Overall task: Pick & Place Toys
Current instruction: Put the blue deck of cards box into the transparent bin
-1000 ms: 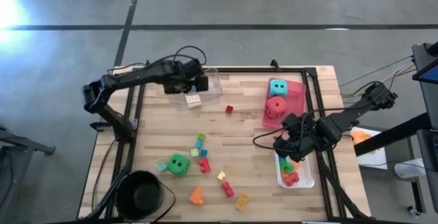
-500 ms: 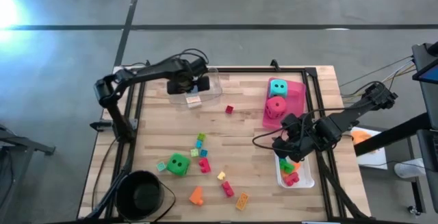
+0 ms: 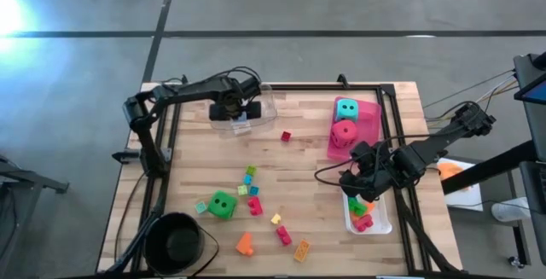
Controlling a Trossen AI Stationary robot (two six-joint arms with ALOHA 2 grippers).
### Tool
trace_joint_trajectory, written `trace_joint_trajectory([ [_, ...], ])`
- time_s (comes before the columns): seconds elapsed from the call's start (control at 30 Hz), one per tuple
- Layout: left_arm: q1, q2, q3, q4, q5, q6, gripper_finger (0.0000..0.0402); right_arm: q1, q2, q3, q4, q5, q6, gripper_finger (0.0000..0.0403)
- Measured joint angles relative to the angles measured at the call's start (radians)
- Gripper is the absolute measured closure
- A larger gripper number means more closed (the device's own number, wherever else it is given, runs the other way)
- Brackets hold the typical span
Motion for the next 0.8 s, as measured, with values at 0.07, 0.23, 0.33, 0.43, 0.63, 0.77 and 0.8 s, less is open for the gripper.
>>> trace_joint_trajectory([
  [0.07,0.0,0.0,-0.02,0.005,0.008,-0.006,0.0103,0.0,0.0,0.0,0.0,0.0,0.0,0.0066],
  [0.23,-0.007,0.0,-0.067,0.038,0.017,-0.018,0.0103,-0.001,0.0,0.0,0.002,0.0,0.0,0.0066],
  [0.33,-0.007,0.0,-0.094,0.079,0.047,-0.019,0.0103,-0.001,0.0,0.0,0.002,0.0,0.0,0.0066],
  [0.43,-0.007,-0.004,-0.118,0.101,0.06,-0.029,0.0103,0.0,0.0,0.0,0.003,0.0,0.0,0.0066],
  [0.63,-0.01,-0.004,-0.129,0.104,0.063,-0.034,0.0103,0.0,0.0,0.0,0.003,-0.001,0.0,0.0066],
  [0.77,-0.01,-0.004,-0.13,0.107,0.066,-0.03,0.0103,0.0,0.0,0.0,0.003,-0.001,-0.004,0.0066],
  [0.8,-0.011,-0.004,-0.13,0.107,0.067,-0.03,0.0103,0.0,0.0,0.0,0.003,-0.001,-0.004,0.0066],
])
